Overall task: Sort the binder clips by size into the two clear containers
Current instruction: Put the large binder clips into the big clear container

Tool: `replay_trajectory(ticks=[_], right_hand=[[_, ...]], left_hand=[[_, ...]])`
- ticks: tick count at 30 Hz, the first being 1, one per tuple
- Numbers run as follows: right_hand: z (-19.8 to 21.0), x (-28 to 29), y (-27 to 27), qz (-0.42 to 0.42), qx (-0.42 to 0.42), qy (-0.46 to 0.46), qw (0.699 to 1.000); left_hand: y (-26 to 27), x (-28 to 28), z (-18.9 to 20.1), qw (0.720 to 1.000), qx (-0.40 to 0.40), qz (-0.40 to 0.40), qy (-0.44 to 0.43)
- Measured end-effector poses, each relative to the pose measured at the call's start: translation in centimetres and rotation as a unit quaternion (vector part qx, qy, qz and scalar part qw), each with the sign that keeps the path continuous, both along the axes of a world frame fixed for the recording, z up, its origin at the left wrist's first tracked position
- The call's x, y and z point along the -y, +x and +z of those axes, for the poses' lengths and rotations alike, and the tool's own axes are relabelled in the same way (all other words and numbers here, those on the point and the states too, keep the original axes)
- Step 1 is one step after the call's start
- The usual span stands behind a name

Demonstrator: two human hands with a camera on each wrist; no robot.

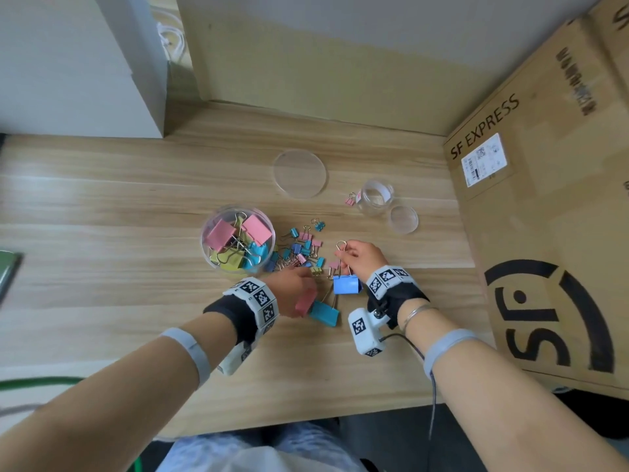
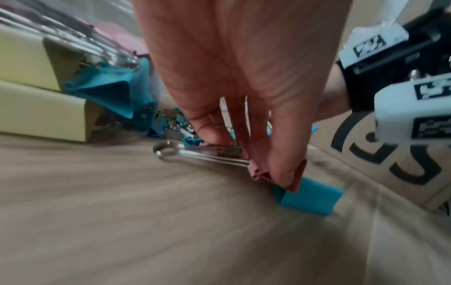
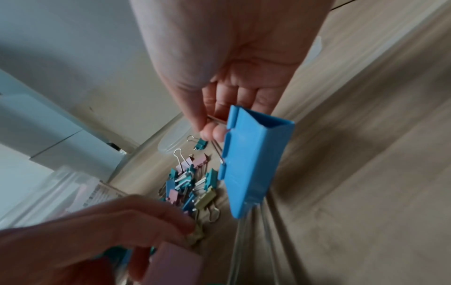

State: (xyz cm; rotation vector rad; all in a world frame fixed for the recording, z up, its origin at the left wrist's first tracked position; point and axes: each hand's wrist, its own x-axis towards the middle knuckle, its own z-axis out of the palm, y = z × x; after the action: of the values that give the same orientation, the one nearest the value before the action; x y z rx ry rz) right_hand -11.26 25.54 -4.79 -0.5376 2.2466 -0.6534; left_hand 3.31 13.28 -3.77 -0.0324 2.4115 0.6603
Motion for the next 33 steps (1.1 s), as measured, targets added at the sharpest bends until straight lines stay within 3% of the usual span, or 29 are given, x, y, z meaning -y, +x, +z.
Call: replay_trajectory(ticks=[4,9,13,16,21,25,27,29,33], right_hand=[[-0.1,0.3,-0.8,-0.040,0.008,-0.023,0.999],[0.4,1.6,-1.0,-0.026,-0.002,-0.024,0.999],[0.8,2.9,-0.5,-0.003,-0.006,-0.025,1.000],[1.3,3.9,0.1,0.011,-0.002,-0.043,0.999],[2.8,5.7,0.3,0.017,-0.027,-0.082,0.996],[4.8,8.0,0.5,0.009,-0.022,-0.142,0.990],[5.8,9.3,0.9,0.014,-0.012,-0.164,0.986],[6.5,10.6,1.7,0.030,0.002,-0.182,0.983],[6.3,13.4,4.5,0.046,0.117,-0.171,0.977]], left_hand=[[-0.4,0.4,2.0,0.995,-0.026,0.079,0.063],[-0.9,3.6,7.4,0.974,-0.071,0.171,0.130],[-0.5,8.2,10.0,0.973,-0.097,0.196,0.079],[0.3,10.3,8.9,0.983,-0.069,0.172,-0.013],[1.0,10.0,5.1,0.993,-0.040,0.091,-0.064],[1.0,10.0,4.3,0.994,-0.013,0.087,-0.061],[1.2,10.5,5.0,0.992,-0.037,0.118,-0.031],[1.6,11.6,5.6,0.968,-0.077,0.234,0.039],[2.7,13.6,5.8,0.875,-0.200,0.438,0.047]])
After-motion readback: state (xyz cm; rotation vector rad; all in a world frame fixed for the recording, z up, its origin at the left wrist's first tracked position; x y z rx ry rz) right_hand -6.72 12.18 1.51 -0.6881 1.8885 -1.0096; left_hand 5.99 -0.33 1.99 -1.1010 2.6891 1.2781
